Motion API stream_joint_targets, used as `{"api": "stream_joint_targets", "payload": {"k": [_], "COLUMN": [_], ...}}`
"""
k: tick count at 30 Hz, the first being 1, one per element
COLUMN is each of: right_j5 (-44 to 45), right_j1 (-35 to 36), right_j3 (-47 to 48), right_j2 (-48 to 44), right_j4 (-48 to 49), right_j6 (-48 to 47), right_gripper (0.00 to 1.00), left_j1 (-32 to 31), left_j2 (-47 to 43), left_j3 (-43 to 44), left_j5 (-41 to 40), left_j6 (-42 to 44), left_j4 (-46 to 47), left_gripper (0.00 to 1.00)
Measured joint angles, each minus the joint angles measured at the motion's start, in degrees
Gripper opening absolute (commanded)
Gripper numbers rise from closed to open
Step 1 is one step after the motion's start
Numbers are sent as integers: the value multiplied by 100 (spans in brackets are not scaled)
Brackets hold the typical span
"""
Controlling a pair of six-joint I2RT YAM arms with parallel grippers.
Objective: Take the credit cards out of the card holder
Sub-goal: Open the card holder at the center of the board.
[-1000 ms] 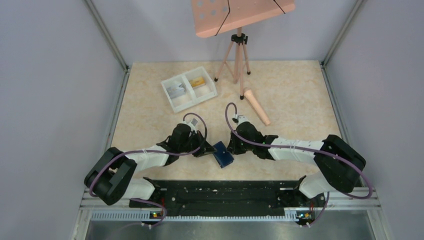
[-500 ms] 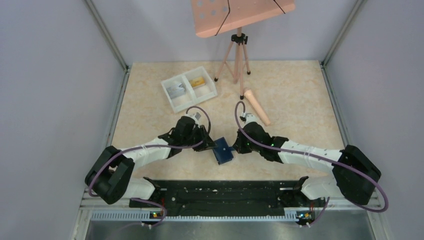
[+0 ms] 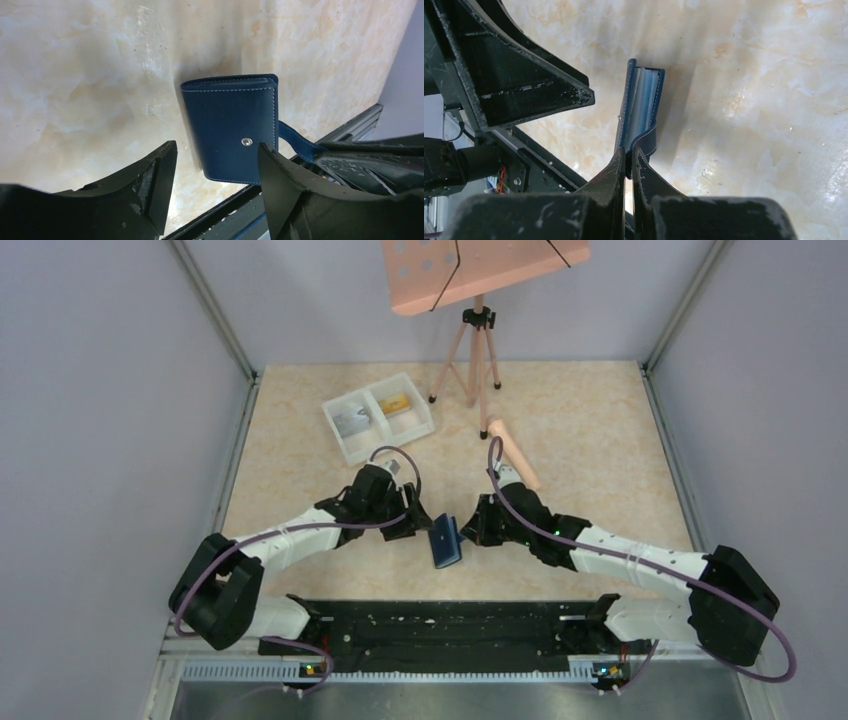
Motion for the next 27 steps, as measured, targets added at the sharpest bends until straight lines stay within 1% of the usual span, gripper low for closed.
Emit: {"api": "stream_joint_targets", "payload": {"k": [8,11,20,24,27], "right_j5": [-149,-199,-271,-271,-260], "right_j1": [0,0,0,0,0], "right_j3": [-52,-52,-52,-52,-52], "right_j2": [0,0,-55,-59,-59], "right_j4": [63,92,188,199,197], "right_j6": [114,114,116,116,116], "right_gripper": [0,0,0,0,0], "left_j1": [0,-7,-133,-205,-227], "left_j2": [-203,-195,310,385,400], "left_j3": [-98,-96,28,190,306], "left_j5": [494,682,1029,1010,929], "left_j6": [-103,-70,87,201,295], "left_j4": [284,380,411,291,179], "left_gripper": [72,72,73,69,59]}}
